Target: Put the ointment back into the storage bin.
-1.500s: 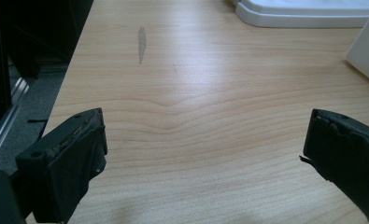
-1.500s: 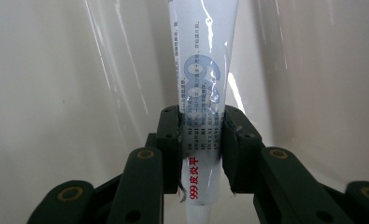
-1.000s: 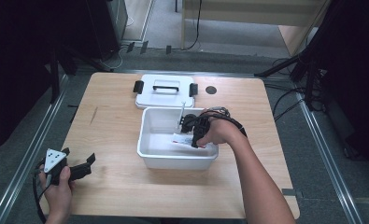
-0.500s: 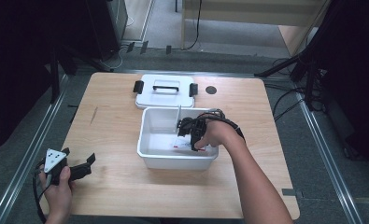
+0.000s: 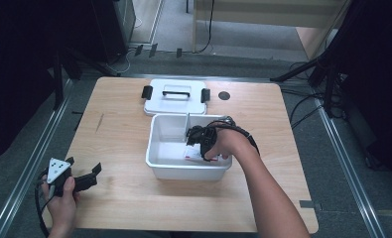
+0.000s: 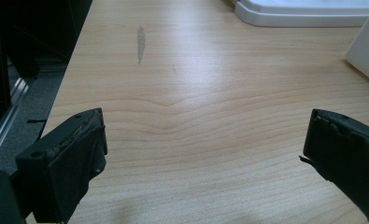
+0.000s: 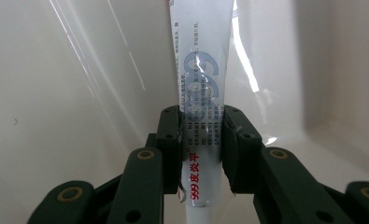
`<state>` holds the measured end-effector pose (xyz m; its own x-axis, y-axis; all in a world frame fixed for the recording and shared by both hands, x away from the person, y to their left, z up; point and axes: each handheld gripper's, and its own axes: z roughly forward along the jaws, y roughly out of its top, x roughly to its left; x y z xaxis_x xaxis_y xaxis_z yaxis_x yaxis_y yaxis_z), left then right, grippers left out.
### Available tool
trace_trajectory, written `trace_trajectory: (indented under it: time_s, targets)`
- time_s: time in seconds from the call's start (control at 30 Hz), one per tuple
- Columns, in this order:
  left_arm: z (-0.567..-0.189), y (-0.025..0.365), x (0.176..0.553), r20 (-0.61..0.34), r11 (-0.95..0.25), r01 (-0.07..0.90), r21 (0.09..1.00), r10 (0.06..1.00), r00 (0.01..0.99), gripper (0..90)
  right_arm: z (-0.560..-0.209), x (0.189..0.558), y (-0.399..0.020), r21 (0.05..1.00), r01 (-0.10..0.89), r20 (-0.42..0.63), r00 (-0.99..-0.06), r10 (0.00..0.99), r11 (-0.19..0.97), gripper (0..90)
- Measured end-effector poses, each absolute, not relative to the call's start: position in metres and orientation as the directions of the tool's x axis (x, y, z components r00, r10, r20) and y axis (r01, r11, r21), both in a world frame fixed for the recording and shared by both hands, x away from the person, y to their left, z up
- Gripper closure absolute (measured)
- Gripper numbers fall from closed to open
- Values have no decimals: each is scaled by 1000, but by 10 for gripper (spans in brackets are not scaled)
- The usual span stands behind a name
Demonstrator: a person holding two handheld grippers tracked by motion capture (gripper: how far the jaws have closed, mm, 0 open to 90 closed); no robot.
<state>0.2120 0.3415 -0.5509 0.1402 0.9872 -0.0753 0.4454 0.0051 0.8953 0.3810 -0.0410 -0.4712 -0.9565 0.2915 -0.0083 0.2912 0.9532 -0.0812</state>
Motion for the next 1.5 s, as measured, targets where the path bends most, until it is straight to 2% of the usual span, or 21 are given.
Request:
trace_trajectory:
  time_s: [0.9, 1.27, 1.5]
  targets:
    - [-551, 341, 212, -76, 5, 447, 895, 987, 140, 0, -472, 380, -40, -74, 256, -25, -967, 255, 964, 734]
    - [-551, 341, 212, -76, 5, 447, 894, 987, 140, 0, -459, 379, -44, 0, 272, -17, -962, 272, 962, 679]
    - [-551, 341, 212, -74, 4, 446, 895, 988, 139, 0, -443, 378, -52, 50, 299, -14, -954, 300, 953, 547]
